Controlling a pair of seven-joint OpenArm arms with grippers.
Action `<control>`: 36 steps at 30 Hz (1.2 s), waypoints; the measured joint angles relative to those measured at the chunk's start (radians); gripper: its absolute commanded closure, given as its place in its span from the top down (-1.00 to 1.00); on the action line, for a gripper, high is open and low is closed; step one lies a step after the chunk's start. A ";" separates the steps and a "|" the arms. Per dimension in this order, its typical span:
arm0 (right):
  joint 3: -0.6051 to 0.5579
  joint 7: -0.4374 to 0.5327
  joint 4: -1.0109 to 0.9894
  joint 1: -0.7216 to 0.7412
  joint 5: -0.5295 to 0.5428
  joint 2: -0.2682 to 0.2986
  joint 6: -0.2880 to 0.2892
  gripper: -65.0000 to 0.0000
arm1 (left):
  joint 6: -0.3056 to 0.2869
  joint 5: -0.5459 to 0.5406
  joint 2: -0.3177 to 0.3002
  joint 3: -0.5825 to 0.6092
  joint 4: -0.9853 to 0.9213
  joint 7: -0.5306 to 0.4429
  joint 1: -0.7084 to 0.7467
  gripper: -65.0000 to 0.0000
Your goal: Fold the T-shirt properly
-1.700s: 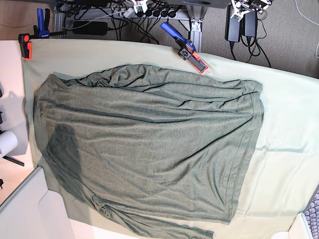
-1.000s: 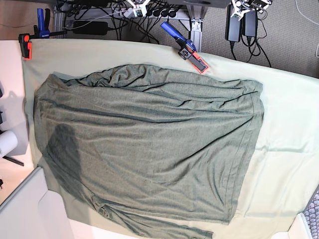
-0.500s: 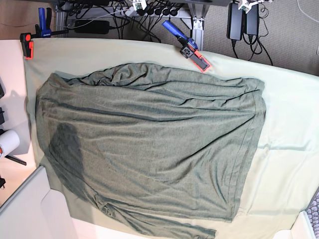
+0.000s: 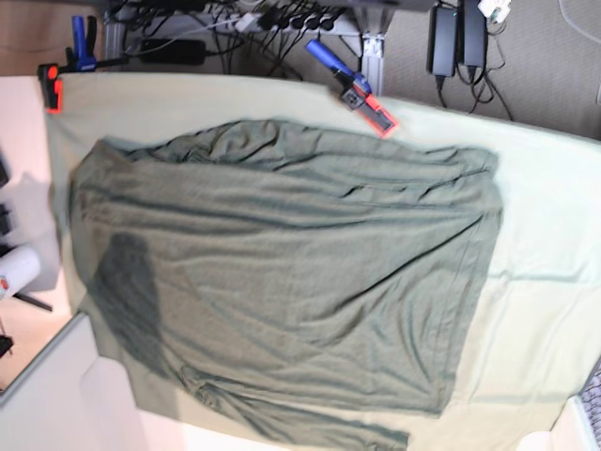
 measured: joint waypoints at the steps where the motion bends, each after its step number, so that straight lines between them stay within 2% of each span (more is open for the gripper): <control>1: -0.001 0.002 0.049 -0.033 0.023 0.013 0.002 -1.00 | -0.016 -0.016 -0.001 -0.030 0.047 -0.001 0.027 -0.91; 3: -0.001 -0.001 0.149 -0.098 0.053 0.043 0.003 -1.00 | -0.055 -0.056 0.000 -0.089 0.143 0.000 0.080 -0.90; 7: 0.016 -0.007 0.359 -0.212 0.071 0.098 -0.002 -1.00 | -0.062 -0.101 0.000 -0.177 0.326 0.006 0.163 -0.90; 11: 0.084 -0.024 0.577 -0.290 0.135 0.111 0.003 -1.00 | -0.063 -0.204 -0.027 -0.232 0.517 0.023 0.227 -0.90; 13: 0.135 -0.083 0.679 -0.311 0.192 0.111 0.006 -1.00 | -0.062 -0.276 -0.052 -0.269 0.613 0.076 0.249 -0.85; 14: 0.165 -0.117 0.724 -0.313 0.233 0.111 0.007 -1.00 | -0.061 -0.319 -0.066 -0.288 0.663 0.112 0.256 -0.73; 16: 0.224 -0.169 0.800 -0.304 0.315 0.111 0.003 -0.96 | -0.059 -0.397 -0.092 -0.319 0.760 0.189 0.258 -0.35; 18: 0.283 -0.205 0.863 -0.279 0.409 0.111 0.003 -0.68 | -0.062 -0.477 -0.116 -0.341 0.842 0.228 0.258 -0.02; 19: 0.307 -0.231 0.888 -0.261 0.453 0.110 0.003 -0.47 | -0.062 -0.495 -0.131 -0.350 0.874 0.240 0.259 0.03; 21: 0.351 -0.286 0.924 -0.209 0.525 0.100 0.003 -0.05 | -0.062 -0.512 -0.167 -0.363 0.917 0.248 0.264 0.03; 23: 0.385 -0.343 0.945 -0.142 0.579 0.083 -0.013 0.18 | -0.063 -0.526 -0.200 -0.368 0.955 0.248 0.264 0.03; 28: 0.411 -0.407 0.946 0.022 0.610 0.014 -0.083 0.19 | -0.062 -0.526 -0.240 -0.368 0.991 0.233 0.246 0.03; 31: 0.414 -0.410 0.931 0.102 0.610 -0.038 -0.095 0.19 | -0.063 -0.518 -0.243 -0.368 0.991 0.233 0.224 0.03; 36: 0.414 -0.420 0.856 0.218 0.579 -0.117 -0.157 0.19 | -0.062 -0.501 -0.243 -0.367 0.991 0.235 0.189 0.03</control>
